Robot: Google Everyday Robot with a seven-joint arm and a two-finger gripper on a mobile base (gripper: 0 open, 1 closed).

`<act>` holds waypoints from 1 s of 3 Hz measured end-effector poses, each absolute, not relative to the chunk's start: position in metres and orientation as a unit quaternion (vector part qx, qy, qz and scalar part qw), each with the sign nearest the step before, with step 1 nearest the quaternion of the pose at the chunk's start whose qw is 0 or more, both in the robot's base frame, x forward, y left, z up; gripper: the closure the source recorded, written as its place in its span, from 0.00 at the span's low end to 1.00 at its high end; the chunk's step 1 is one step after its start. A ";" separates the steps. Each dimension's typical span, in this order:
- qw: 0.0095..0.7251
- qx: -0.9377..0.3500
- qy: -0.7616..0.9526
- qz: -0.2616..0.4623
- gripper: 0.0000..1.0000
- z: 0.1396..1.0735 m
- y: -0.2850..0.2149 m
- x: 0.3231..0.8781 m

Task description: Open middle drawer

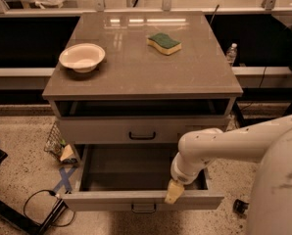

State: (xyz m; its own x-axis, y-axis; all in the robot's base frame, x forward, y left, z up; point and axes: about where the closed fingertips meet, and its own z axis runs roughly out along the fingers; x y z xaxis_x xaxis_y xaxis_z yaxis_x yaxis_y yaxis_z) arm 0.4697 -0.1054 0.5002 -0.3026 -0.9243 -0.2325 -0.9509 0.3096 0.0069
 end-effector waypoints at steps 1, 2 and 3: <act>0.089 -0.589 0.802 0.045 0.46 0.528 -0.114 0.488; 0.107 -0.591 0.799 0.040 0.69 0.526 -0.128 0.503; 0.115 -0.592 0.797 0.038 0.92 0.523 -0.135 0.507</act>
Offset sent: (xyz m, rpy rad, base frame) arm 0.0534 -0.0581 0.0123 -0.0062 -0.1331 0.0283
